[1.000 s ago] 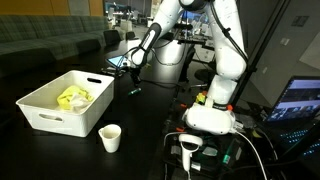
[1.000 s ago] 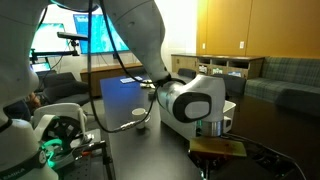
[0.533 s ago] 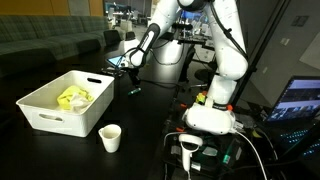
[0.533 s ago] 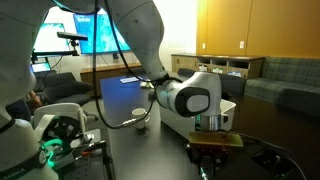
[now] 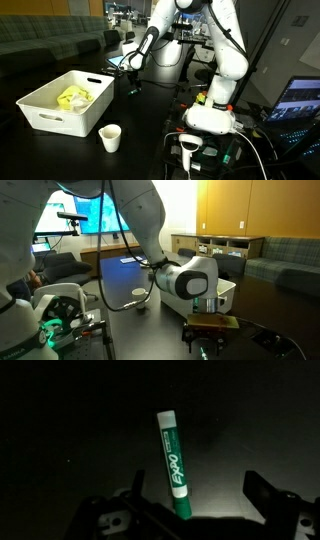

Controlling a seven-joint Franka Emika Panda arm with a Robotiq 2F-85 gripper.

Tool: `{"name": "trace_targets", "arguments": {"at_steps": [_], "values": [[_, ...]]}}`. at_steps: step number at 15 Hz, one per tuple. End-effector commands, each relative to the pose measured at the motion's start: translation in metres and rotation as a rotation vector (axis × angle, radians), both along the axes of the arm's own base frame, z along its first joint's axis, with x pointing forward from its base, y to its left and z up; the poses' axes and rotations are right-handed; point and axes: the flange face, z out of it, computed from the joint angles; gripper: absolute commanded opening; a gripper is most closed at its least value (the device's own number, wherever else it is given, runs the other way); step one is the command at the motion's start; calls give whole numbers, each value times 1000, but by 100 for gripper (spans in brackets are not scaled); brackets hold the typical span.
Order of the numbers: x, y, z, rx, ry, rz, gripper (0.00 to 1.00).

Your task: Put the towels in the basket and the tape and marker in the mug

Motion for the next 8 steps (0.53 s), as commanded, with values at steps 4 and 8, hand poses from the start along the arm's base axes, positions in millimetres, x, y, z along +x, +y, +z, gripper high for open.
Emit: {"name": "trace_targets", "arguments": {"at_steps": [4,8], "values": [[3,3,-14,-5,23,13,99],[4,2,-20,-3,23,4,100]]}}
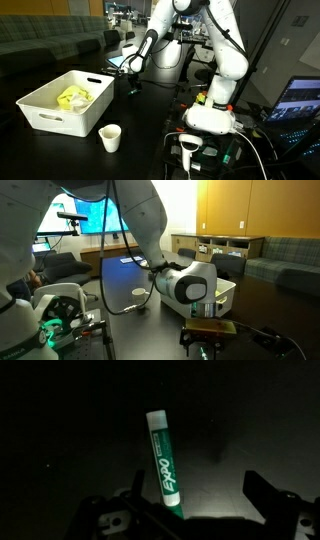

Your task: Put the towels in the basket and the tape and marker in the mug

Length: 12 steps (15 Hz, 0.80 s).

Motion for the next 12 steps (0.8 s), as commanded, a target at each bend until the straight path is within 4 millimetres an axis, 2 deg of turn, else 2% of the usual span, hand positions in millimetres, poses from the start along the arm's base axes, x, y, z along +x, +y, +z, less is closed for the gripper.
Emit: {"name": "trace_targets", "arguments": {"at_steps": [1,10,12], "values": [[10,-2,-2,-12,-8,-1,100],[24,-3,-9,-28,-21,13,98],[25,-3,-11,-28,-21,15,93]]}}
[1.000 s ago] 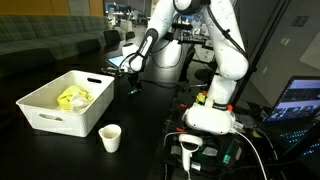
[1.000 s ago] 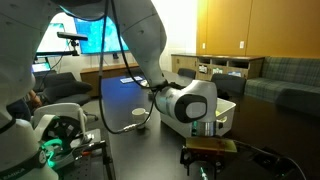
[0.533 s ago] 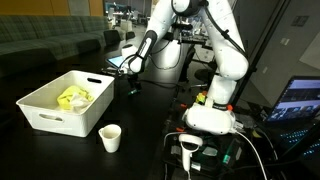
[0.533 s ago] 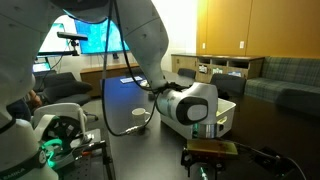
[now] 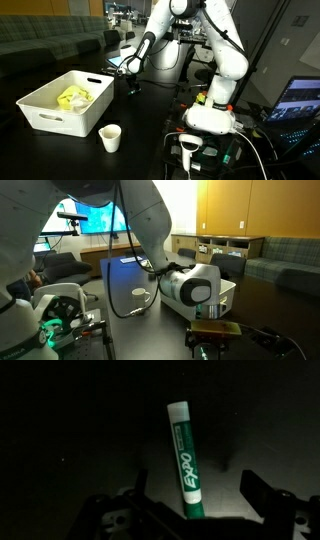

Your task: Put the towels in the basket and the tape and marker in the mug

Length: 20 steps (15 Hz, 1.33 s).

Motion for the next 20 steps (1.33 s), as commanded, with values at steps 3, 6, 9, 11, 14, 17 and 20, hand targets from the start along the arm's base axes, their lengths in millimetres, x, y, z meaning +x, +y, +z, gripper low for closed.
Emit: {"name": "trace_targets", "arguments": {"at_steps": [3,6,9,11,14,17,20], "values": [[9,-1,-4,-22,-4,8,66],[10,-2,-6,-25,-3,8,52],[11,-4,-5,-32,-1,8,27],[12,-6,-4,-36,0,11,14],[13,-8,-2,-47,-1,19,12],[14,-12,3,-48,5,21,13],[10,-13,17,-32,9,4,13]]}}
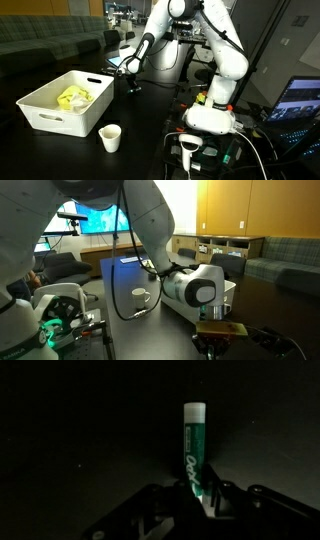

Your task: Put the towels in the basket and the tape and marker in the mug

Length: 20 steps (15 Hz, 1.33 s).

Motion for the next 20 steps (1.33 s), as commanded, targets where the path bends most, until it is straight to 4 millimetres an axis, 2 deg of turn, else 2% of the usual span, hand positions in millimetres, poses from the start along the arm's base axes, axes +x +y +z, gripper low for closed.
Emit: {"name": "trace_targets", "arguments": {"at_steps": [1,8,12,14,16,20], "values": [[-3,-3,28,0,5,-14,13],[-15,4,107,-36,-30,-37,12],[-13,28,148,-49,-24,-37,12],[-13,51,163,-60,-21,-38,12],[-12,83,173,-68,-9,-37,12],[-16,173,179,-81,29,-44,12]]}}
